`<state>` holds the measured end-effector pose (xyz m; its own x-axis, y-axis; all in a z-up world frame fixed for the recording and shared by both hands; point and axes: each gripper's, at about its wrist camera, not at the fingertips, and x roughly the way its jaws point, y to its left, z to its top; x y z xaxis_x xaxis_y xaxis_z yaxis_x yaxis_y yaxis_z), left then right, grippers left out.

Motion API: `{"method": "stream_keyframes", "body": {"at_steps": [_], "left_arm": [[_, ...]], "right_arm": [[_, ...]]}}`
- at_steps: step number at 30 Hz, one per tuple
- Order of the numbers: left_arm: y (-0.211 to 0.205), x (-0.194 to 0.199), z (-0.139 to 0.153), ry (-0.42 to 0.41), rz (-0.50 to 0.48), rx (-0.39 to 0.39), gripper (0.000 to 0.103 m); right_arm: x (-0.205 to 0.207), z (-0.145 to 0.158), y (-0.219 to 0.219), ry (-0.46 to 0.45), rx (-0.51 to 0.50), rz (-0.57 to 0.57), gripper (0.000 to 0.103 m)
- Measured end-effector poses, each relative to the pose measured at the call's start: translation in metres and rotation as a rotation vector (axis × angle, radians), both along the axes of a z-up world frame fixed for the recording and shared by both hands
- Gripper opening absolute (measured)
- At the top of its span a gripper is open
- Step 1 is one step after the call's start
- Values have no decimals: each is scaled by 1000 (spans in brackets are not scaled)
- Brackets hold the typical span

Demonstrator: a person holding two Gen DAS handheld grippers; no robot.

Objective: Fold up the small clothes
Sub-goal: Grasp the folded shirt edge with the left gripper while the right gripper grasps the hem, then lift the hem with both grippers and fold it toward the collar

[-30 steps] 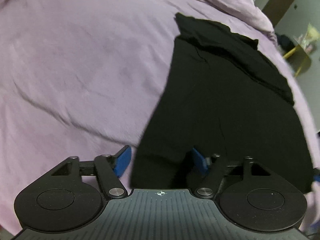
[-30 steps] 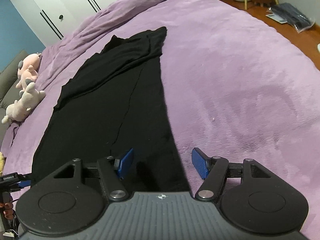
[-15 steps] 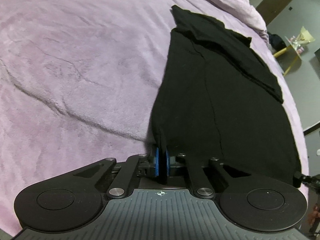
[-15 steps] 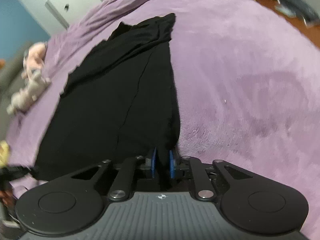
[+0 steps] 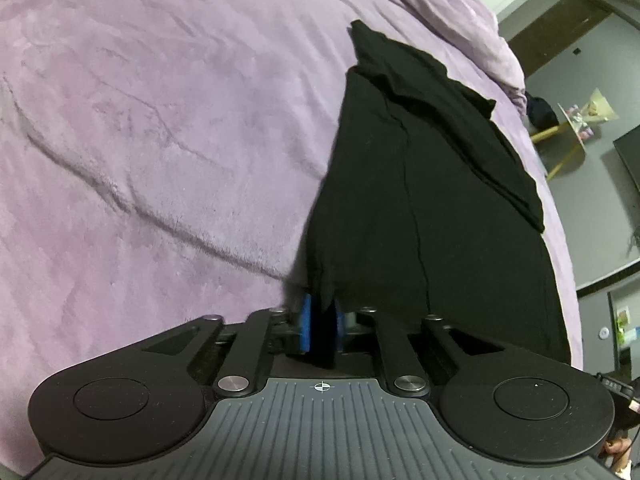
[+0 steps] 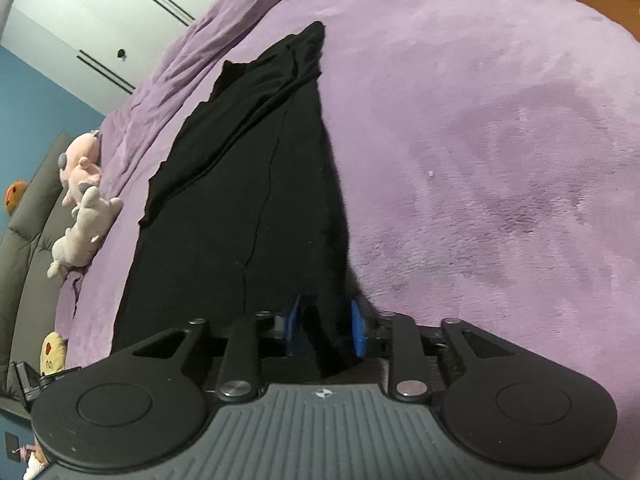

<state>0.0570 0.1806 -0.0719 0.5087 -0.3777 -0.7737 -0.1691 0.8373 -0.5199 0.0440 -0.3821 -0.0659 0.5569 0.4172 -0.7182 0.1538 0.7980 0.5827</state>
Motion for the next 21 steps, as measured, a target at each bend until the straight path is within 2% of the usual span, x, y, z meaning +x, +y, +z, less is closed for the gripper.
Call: {"method": "stream_keyframes", "body": {"at_steps": [3, 7, 9, 11, 15, 21], "left_arm": [[2, 1, -4, 26, -7, -29, 31], [1, 3, -5, 49, -31, -37, 33], [-1, 6, -4, 56, -42, -27, 29], [-4, 9, -3, 52, -70, -20, 9], [-11, 15, 8, 24, -112, -35, 8], [-9, 43, 60, -133, -99, -204, 8]], "right_arm": [[0, 0, 2, 4, -3, 13, 29], [2, 0, 4, 7, -13, 25, 29], [2, 1, 7, 5, -29, 34, 28], [4, 2, 9, 5, -33, 44, 8], [8, 9, 10, -37, 12, 79, 7], [38, 31, -1, -148, 163, 23, 6]]}}
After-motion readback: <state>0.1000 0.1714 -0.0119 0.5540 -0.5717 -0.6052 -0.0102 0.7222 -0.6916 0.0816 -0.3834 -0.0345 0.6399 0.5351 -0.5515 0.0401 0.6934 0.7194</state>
